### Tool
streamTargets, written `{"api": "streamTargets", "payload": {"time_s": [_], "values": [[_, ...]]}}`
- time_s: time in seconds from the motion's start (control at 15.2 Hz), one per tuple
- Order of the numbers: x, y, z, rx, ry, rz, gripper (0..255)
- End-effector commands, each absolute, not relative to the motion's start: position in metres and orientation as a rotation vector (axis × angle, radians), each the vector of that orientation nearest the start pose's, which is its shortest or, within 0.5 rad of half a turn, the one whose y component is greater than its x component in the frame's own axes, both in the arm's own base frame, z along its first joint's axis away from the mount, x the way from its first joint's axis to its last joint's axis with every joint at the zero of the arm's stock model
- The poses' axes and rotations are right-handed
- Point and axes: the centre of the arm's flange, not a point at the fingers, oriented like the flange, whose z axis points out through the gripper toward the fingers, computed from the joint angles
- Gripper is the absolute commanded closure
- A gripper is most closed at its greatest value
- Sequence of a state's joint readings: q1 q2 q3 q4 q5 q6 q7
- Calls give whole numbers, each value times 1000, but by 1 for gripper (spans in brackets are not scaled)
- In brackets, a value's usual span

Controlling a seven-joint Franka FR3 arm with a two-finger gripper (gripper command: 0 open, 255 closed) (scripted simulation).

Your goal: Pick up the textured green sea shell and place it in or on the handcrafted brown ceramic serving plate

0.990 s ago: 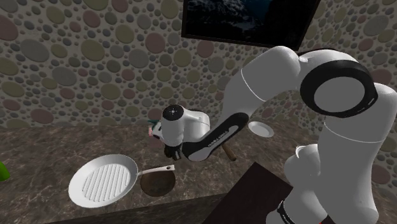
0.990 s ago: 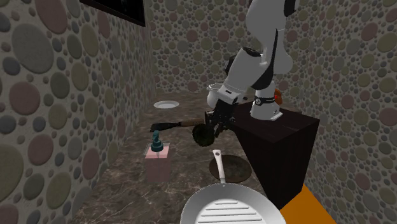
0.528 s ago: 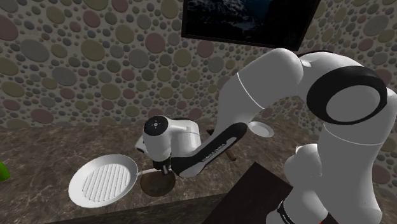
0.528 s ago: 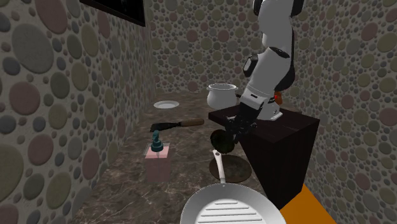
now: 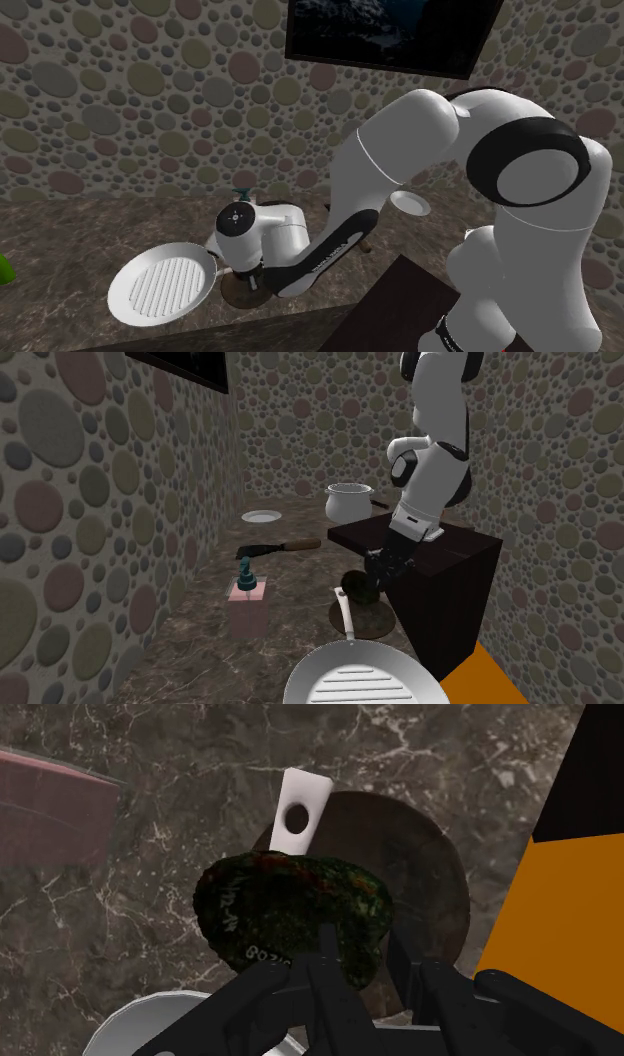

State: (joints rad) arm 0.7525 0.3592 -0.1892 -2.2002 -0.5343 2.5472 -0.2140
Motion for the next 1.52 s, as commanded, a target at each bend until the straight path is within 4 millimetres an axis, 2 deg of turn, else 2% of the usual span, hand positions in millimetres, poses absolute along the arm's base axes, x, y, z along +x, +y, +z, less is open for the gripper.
{"api": "streamTargets", "payload": {"time_s": [0.0,0.53,1.06,1.12,1.45], "values": [[465,301,209,-2849,-2030,-79,255],[465,301,167,-2849,-2030,-79,255],[465,301,167,-2849,-2030,-79,255],[465,301,167,-2849,-2030,-79,0],[465,301,167,-2849,-2030,-79,0]]}}
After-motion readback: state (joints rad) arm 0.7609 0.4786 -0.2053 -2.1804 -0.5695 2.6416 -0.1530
